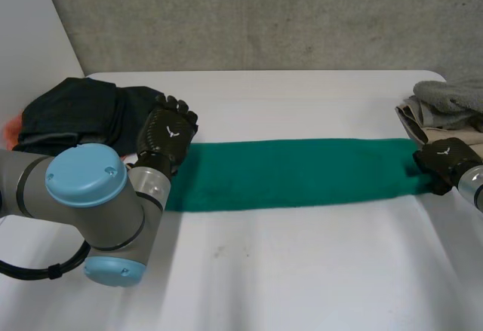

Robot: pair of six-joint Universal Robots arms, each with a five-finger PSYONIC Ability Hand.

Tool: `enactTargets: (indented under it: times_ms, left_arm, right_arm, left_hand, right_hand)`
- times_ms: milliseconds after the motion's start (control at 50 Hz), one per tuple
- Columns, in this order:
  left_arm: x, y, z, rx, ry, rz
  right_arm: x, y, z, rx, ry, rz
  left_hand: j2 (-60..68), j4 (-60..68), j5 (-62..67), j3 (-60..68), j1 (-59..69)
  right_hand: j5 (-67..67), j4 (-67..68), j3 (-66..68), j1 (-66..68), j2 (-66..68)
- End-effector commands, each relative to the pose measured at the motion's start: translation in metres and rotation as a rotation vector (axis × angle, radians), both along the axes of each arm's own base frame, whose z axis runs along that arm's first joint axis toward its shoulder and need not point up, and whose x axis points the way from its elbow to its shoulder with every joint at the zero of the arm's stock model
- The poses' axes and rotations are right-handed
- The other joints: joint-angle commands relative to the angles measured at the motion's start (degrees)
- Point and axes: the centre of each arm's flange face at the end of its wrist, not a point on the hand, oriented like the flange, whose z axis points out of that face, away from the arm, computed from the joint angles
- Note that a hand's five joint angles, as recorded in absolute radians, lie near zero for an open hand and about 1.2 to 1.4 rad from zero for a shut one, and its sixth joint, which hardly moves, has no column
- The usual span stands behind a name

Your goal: Fold the laundry.

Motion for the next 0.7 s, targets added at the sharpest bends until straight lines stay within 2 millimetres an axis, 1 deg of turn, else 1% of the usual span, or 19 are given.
enactTargets:
  times_ms: [20, 40, 100, 120, 180, 200, 280, 320, 340, 360, 400, 420, 480, 500, 560, 580, 640, 660, 700]
  left_arm:
    - [0.000, 0.001, 0.006, -0.010, 0.003, 0.000]
    - [0.001, 0.002, 0.011, -0.019, 0.009, 0.000]
    - [0.003, 0.004, 0.016, -0.028, 0.016, 0.002]
    - [0.005, 0.006, 0.019, -0.031, 0.017, 0.005]
    - [0.007, 0.007, 0.024, -0.041, 0.023, 0.006]
    - [0.009, 0.008, 0.027, -0.045, 0.027, 0.009]
    - [0.018, 0.009, 0.029, -0.043, 0.027, 0.026]
    - [0.019, 0.010, 0.031, -0.044, 0.028, 0.029]
    - [0.020, 0.010, 0.031, -0.044, 0.030, 0.031]
    - [0.021, 0.011, 0.031, -0.039, 0.032, 0.032]
    - [0.022, 0.011, 0.031, -0.039, 0.036, 0.034]
    - [0.024, 0.011, 0.034, -0.042, 0.046, 0.040]
    - [0.027, 0.010, 0.037, -0.042, 0.061, 0.047]
    - [0.029, 0.009, 0.039, -0.043, 0.072, 0.053]
    - [0.031, 0.008, 0.041, -0.043, 0.089, 0.059]
    - [0.032, 0.008, 0.043, -0.045, 0.101, 0.060]
    - [0.033, 0.007, 0.046, -0.049, 0.112, 0.062]
    - [0.033, 0.008, 0.047, -0.049, 0.115, 0.062]
    - [0.033, 0.008, 0.047, -0.048, 0.118, 0.062]
  right_arm:
    - [-0.025, -0.003, 0.006, -0.009, 0.042, -0.130]
    - [-0.032, -0.001, 0.012, -0.016, 0.054, -0.158]
    - [-0.044, 0.002, 0.023, -0.029, 0.090, -0.196]
    - [-0.054, 0.003, 0.025, -0.040, 0.118, -0.214]
    - [-0.073, 0.004, 0.029, -0.046, 0.176, -0.249]
    - [-0.086, 0.003, 0.030, -0.044, 0.230, -0.273]
    - [-0.100, 0.001, 0.037, -0.073, 0.345, -0.285]
    - [-0.093, 0.000, 0.043, -0.099, 0.362, -0.265]
    - [-0.083, -0.001, 0.046, -0.118, 0.363, -0.243]
    - [-0.056, -0.001, 0.057, -0.175, 0.354, -0.182]
    - [-0.023, 0.002, 0.068, -0.238, 0.333, -0.110]
    - [0.005, 0.007, 0.075, -0.286, 0.305, -0.049]
    - [0.048, 0.018, 0.081, -0.343, 0.258, 0.051]
    - [0.078, 0.028, 0.086, -0.384, 0.228, 0.129]
    - [0.131, 0.052, 0.097, -0.468, 0.175, 0.289]
    - [0.167, 0.071, 0.101, -0.518, 0.134, 0.411]
    - [0.208, 0.097, 0.096, -0.553, 0.088, 0.561]
    - [0.234, 0.115, 0.084, -0.554, 0.063, 0.662]
    - [0.254, 0.130, 0.072, -0.549, 0.044, 0.744]
  left_hand:
    - [-1.7, -1.6, -2.7, -2.0, -1.2]
    - [-1.7, -1.6, -2.7, -2.0, -1.2]
    - [-1.7, -1.6, -2.7, -2.0, -1.2]
    - [-1.7, -1.6, -2.7, -2.0, -1.2]
    - [-1.7, -1.6, -2.7, -2.0, -1.2]
    - [-1.7, -1.6, -2.7, -2.0, -1.2]
    - [-1.7, -1.6, -2.7, -2.0, -1.2]
    - [-1.7, -1.6, -2.7, -2.0, -1.2]
    - [-1.7, -1.6, -2.7, -2.0, -1.2]
    - [-1.7, -1.6, -2.7, -2.0, -1.2]
    - [-1.7, -1.6, -2.7, -2.0, -1.2]
    - [-1.7, -1.6, -2.7, -2.0, -1.2]
    - [-1.7, -1.6, -2.7, -2.0, -1.2]
    - [-1.7, -1.6, -2.7, -2.0, -1.2]
    - [-1.7, -1.6, -2.7, -2.0, -1.2]
    - [-1.7, -1.6, -2.7, -2.0, -1.2]
    - [-1.7, -1.6, -2.7, -2.0, -1.2]
    - [-1.7, -1.6, -2.7, -2.0, -1.2]
    - [-1.7, -1.6, -2.7, -2.0, -1.2]
  right_hand:
    - [17.1, 15.1, 15.2, 25.3, 14.4]
    - [17.1, 15.1, 15.2, 25.3, 14.4]
    - [17.1, 15.1, 15.2, 25.3, 14.4]
    - [17.1, 15.1, 15.2, 25.3, 14.4]
    - [17.1, 15.1, 15.2, 25.3, 14.4]
    - [17.1, 15.1, 15.2, 25.3, 14.4]
    - [17.1, 15.1, 15.2, 25.3, 14.4]
    - [17.1, 15.1, 15.2, 25.3, 14.4]
    - [17.1, 15.1, 15.2, 25.3, 14.4]
    - [17.1, 15.1, 15.2, 25.3, 14.4]
    - [17.1, 15.1, 15.2, 25.3, 14.4]
    - [17.1, 15.1, 15.2, 25.3, 14.4]
    - [17.1, 15.1, 15.2, 25.3, 14.4]
    - [17.1, 15.1, 15.2, 25.3, 14.4]
    - [17.1, 15.1, 15.2, 25.3, 14.4]
    - [17.1, 15.1, 15.2, 25.3, 14.4]
    - [17.1, 15.1, 15.2, 25.3, 14.4]
    - [17.1, 15.1, 15.2, 25.3, 14.4]
    - [17.1, 15.1, 15.2, 25.3, 14.4]
